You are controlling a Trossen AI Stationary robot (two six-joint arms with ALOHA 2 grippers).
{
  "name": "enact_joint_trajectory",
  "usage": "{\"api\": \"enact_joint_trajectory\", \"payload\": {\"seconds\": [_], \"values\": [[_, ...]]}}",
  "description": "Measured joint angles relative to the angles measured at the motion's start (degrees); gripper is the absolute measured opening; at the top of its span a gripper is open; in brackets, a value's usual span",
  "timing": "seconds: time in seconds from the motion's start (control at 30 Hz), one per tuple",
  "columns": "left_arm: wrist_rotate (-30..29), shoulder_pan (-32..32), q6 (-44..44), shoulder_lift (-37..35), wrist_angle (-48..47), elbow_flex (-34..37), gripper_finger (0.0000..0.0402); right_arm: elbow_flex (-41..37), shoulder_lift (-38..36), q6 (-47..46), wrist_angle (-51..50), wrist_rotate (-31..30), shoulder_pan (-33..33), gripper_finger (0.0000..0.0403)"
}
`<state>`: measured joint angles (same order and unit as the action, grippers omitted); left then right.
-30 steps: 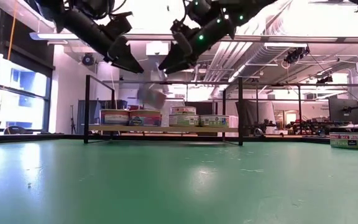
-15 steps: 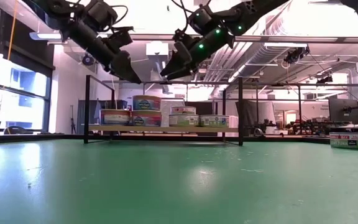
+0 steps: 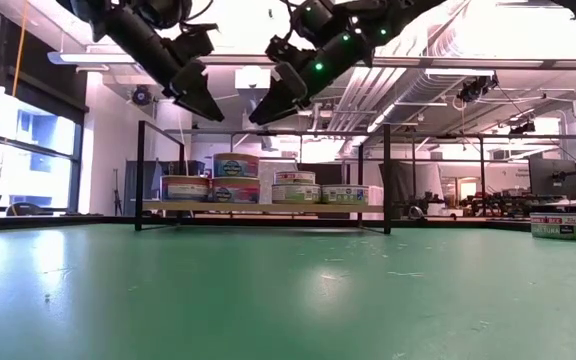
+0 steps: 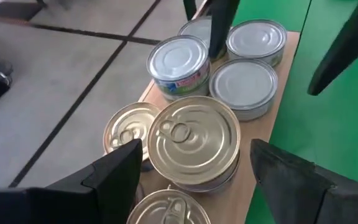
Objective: Stack canned seafood by type on shelf
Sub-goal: Stack the blue/pink tuna can on top of the other blue/pink tuna can on the shelf
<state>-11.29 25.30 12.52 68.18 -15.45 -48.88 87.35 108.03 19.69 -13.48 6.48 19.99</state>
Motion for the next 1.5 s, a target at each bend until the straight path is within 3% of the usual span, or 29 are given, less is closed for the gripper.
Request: {"api": "enact_joint_trajectory", "payload": {"seconds": [0.23, 0.43, 0.87, 1.03, 1.2, 1.5], "values": [[0.92, 1.26, 1.11, 1.1, -1.55, 1.05, 0.0282, -0.02, 0.39, -0.41, -1.17, -1.33, 2.21, 0.0314], [1.05, 4.13, 4.49, 4.28, -2.22, 1.38, 0.0282, -0.09, 3.71, 1.08, -1.83, 1.57, 4.49, 0.0314], [2.19, 6.95, 11.84, 13.1, 3.69, 1.36, 0.0282, -0.09, 6.41, 3.31, 0.9, 3.52, 5.92, 0.0314], [2.75, 6.82, 13.13, 13.62, 4.57, 1.33, 0.0282, -0.09, 7.23, 3.77, 0.07, 3.65, 5.9, 0.0314], [7.38, 6.71, 14.13, 13.61, 6.05, 1.33, 0.0282, -0.09, 7.61, 4.82, 0.81, 3.72, 5.67, 0.0314], [7.39, 5.54, 14.09, 13.61, 7.69, 1.33, 0.0282, -0.09, 7.61, 4.78, 1.49, 3.56, 5.09, 0.0304]]}}
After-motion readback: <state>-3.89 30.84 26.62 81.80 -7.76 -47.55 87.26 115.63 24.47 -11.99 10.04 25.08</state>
